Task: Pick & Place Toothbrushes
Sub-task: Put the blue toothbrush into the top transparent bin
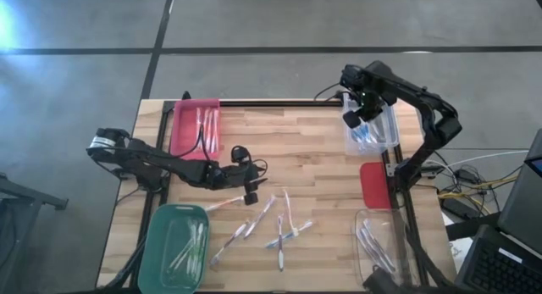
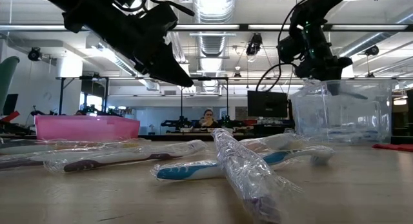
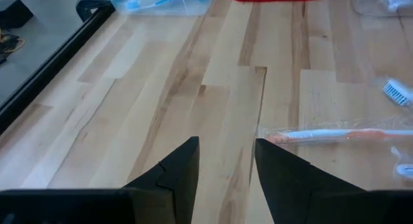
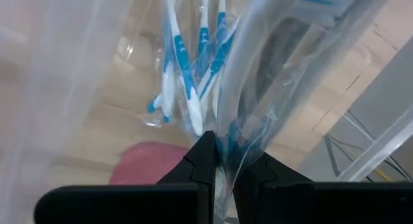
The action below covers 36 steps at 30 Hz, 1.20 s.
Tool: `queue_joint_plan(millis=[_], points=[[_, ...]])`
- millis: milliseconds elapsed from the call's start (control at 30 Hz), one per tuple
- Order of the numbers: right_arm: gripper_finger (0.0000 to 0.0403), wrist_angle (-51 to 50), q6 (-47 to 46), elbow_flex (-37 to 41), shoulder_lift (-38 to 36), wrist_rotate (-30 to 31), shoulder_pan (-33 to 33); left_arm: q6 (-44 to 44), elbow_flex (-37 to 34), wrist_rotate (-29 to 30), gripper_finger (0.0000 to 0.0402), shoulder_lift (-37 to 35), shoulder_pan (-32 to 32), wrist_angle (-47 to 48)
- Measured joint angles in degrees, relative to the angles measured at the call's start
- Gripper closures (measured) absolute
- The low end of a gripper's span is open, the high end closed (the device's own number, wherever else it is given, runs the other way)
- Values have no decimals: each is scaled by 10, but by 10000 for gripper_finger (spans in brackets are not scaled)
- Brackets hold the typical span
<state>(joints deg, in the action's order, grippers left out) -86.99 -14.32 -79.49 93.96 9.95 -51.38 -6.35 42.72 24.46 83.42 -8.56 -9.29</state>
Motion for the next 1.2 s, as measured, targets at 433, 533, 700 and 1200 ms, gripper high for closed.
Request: queue_joint_plan(millis=[433, 533, 700, 1200], points=[[380, 45, 16, 58, -1, 10, -16, -14, 0, 0, 245, 0, 0, -1], [377, 49, 19, 62, -2, 22, -16, -14, 0, 0, 245, 0, 0, -1], [353, 53, 16, 63, -2, 22, -15, -14, 0, 0, 245, 0, 0, -1], [276, 51, 21, 61, -2, 22, -15, -14, 0, 0, 245, 0, 0, -1]])
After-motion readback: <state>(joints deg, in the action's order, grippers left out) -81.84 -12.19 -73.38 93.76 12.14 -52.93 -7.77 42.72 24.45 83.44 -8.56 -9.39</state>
